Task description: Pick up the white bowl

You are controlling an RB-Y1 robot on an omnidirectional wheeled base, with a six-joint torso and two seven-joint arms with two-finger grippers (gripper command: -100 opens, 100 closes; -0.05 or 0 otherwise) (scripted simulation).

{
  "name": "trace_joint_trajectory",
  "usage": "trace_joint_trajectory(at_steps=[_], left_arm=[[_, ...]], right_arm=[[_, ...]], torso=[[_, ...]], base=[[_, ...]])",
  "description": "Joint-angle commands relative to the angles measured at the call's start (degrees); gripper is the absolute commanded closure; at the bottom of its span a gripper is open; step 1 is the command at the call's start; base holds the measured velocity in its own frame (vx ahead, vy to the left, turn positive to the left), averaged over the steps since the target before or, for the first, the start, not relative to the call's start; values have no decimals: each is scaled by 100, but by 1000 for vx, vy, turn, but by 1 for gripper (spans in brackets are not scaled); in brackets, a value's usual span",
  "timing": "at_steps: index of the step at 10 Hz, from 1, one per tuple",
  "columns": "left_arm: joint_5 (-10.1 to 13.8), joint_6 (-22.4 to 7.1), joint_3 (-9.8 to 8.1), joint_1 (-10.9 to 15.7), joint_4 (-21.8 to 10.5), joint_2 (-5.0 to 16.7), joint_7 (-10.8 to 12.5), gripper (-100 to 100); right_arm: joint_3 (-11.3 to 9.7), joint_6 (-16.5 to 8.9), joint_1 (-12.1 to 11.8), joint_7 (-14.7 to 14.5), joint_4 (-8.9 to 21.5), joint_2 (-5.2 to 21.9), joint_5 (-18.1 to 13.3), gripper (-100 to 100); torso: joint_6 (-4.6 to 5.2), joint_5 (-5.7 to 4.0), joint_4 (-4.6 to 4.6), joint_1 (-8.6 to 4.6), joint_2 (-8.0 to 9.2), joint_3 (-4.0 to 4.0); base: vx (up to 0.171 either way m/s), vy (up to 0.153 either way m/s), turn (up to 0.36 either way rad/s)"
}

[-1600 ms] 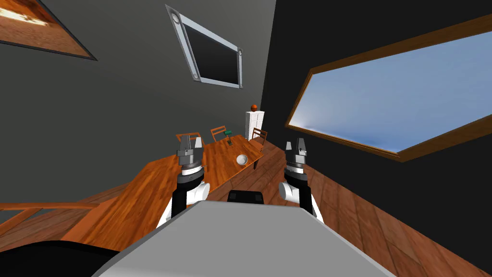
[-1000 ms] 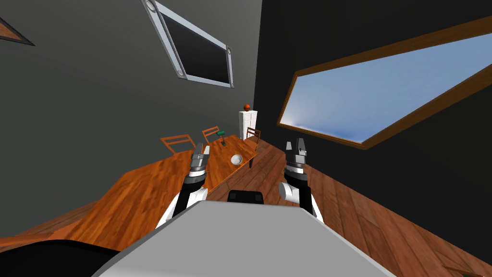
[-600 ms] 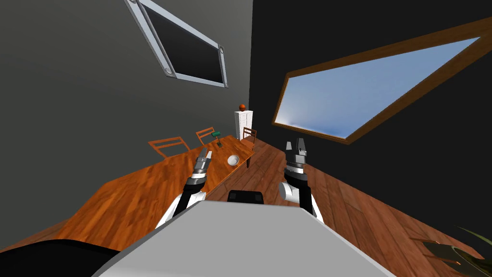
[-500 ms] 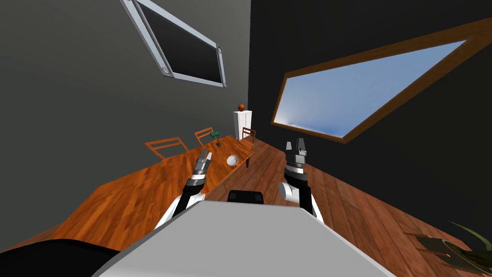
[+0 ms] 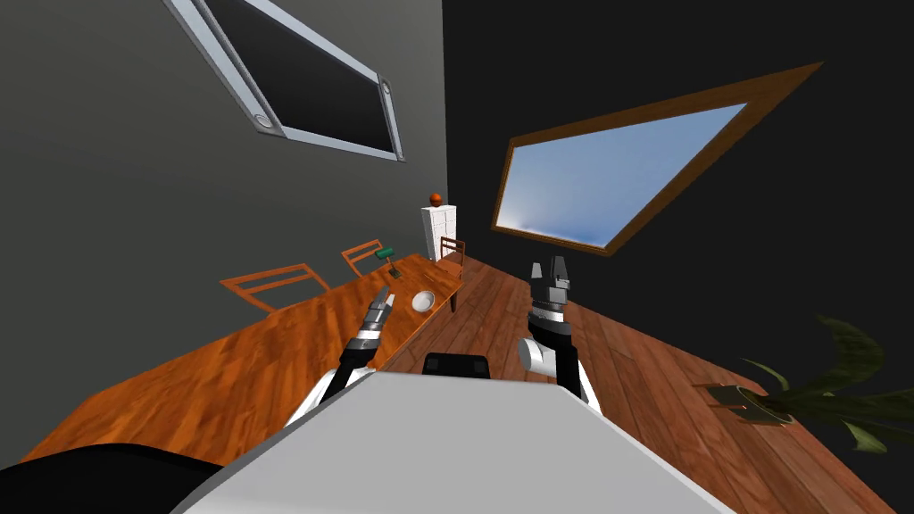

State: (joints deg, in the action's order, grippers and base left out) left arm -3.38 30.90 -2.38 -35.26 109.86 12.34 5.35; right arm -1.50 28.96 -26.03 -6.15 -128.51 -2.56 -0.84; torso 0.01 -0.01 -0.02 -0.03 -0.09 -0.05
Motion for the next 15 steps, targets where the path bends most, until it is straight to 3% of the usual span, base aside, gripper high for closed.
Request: trace_joint_trajectory(at_steps=[1,2,6,15], left_arm=[[-18,-27,10,2,-276,33,66,-100],[-18,-27,10,2,-276,33,66,-100],[-30,-157,-18,-30,-1026,262,420,-100],[-29,-349,-28,-56,-2149,486,904,-100]], right_arm=[[0,0,0,0,0,0,0,0],[1,0,-1,0,0,0,0,0],[1,0,-1,0,0,0,0,0],[1,0,-1,0,0,0,0,0]], torso=[[0,0,0,0,0,0],[-4,0,0,1,2,1],[-4,1,0,4,1,0],[-2,0,0,2,-3,-1]], base=[[24,-8,-87],[10,-5,17],[29,-6,-188],[32,-1,-137]])
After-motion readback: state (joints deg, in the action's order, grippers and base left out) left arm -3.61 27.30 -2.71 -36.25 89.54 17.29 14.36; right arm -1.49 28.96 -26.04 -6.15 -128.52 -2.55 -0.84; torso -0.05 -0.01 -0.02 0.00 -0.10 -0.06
